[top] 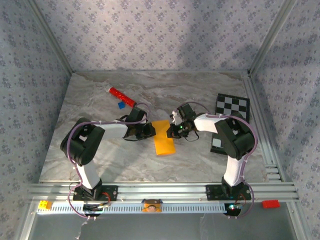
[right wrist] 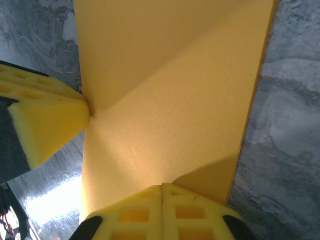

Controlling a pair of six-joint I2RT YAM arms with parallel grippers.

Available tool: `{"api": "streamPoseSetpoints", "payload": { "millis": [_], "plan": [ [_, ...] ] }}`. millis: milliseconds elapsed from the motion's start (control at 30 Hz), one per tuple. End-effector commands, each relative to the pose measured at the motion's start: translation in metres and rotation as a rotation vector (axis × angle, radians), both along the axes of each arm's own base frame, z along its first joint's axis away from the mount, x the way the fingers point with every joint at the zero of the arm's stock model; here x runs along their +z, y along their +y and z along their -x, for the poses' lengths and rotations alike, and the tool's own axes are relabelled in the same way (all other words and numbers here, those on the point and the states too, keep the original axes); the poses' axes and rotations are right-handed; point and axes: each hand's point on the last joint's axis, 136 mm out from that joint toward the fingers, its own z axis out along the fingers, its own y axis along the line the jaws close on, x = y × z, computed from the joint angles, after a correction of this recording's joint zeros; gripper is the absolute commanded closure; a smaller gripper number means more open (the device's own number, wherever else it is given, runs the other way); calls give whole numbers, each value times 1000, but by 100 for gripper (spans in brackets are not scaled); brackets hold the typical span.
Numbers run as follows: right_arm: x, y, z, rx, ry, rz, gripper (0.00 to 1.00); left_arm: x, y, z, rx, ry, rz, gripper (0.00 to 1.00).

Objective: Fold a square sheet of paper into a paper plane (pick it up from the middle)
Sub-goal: First fold the square sheet of paper in half at the center of the table.

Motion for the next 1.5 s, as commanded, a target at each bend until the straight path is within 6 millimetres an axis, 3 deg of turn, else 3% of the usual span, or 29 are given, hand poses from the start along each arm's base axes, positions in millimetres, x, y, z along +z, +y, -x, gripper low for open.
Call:
{"api": "streamPoseSetpoints", "payload": {
  "millis": [0,233,400,567,1067,1267,1467],
  "plan": [
    [-55,-48,38,-41,162,250,100,27,-10,-10,-46,-45,30,87],
    [-55,-49,37,-41,165,251,100,24,-23,-25,-71,-36,57,87],
    [-54,-49,38,-42,162,249,100,-1,-14,-33,-43,5,38,87],
    [-57,-50,39,-45,167,249,100,-14,0,-41,-5,4,-7,88],
    [-59,-51,40,-44,168,248,100,-18,31,-73,174,28,-63,88],
    [-60,-52,40,-47,171,250,100,-2,32,-76,189,2,-60,88],
    [-59,-50,39,-49,169,244,100,36,32,-73,162,-69,-33,85]
  ]
}}
